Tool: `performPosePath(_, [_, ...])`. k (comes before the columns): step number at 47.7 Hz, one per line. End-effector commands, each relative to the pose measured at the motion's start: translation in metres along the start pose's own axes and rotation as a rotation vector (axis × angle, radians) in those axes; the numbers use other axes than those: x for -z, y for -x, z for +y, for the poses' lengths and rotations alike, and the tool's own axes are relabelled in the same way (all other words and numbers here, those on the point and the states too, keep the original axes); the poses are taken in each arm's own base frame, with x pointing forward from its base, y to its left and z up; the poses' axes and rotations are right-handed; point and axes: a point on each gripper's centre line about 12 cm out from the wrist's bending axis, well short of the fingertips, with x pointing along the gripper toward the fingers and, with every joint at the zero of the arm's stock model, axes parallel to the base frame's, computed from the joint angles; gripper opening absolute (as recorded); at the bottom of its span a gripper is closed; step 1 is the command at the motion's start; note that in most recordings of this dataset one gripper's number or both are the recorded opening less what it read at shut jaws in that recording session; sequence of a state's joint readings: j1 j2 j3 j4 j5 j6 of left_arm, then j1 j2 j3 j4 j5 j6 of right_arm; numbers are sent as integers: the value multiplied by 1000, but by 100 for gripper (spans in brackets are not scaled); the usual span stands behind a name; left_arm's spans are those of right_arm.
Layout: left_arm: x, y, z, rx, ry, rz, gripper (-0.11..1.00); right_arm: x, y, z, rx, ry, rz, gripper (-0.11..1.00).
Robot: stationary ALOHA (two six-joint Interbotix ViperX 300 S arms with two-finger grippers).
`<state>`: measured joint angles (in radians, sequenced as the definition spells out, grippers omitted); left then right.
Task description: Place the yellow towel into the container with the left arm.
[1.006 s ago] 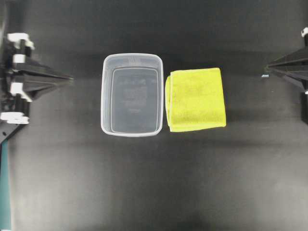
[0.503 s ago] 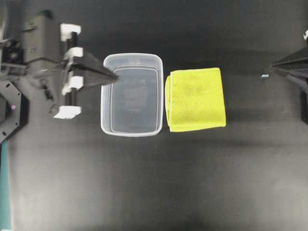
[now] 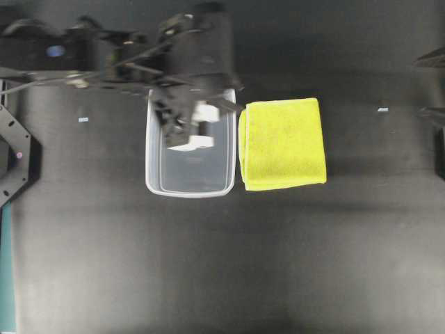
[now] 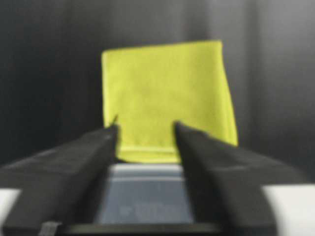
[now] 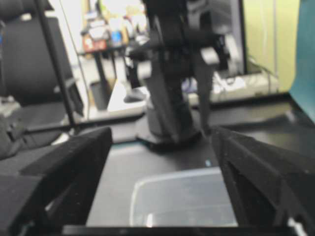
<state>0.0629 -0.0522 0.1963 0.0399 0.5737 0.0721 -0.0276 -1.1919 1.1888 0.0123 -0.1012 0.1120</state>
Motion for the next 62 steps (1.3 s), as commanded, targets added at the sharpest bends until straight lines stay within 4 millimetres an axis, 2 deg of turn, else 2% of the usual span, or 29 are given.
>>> performPosePath(1, [-12,-17,3,-2,0,17,63,-8,2,1,-1,-4,-26,76])
performPosePath(6, [-8,-53,3,2,-5,99,87,-10,5,1,-2,-4,-40,75])
performPosePath(8, [-7,-66,3,4,-5,123,91,-10,5,1,-3,-8,-37,75])
performPosePath(18, [10,-134,-2,18,-9,232,91,-6,5,0,0,-60,-9,75])
performPosePath(21, [22,-155,-4,22,-11,271,91,-4,5,0,2,-66,3,75])
performPosePath(27, [47,-185,-13,36,-17,332,91,-3,6,0,3,-69,13,75])
performPosePath(37, [71,-208,-24,51,-34,387,91,-3,8,0,7,-63,28,75])
performPosePath(45, [80,-217,-29,55,-29,408,89,-3,8,0,5,-60,32,75])
performPosePath(49, [81,-217,-29,58,-38,413,83,-3,8,0,7,-60,32,75])
performPosePath(52, [83,-216,-30,60,-41,415,72,-3,8,0,7,-57,32,75])
performPosePath(57, [78,-213,-33,63,-48,406,43,-2,8,0,7,-55,33,75])
performPosePath(62, [58,-204,-33,60,-48,355,16,-3,8,0,8,-55,30,75])
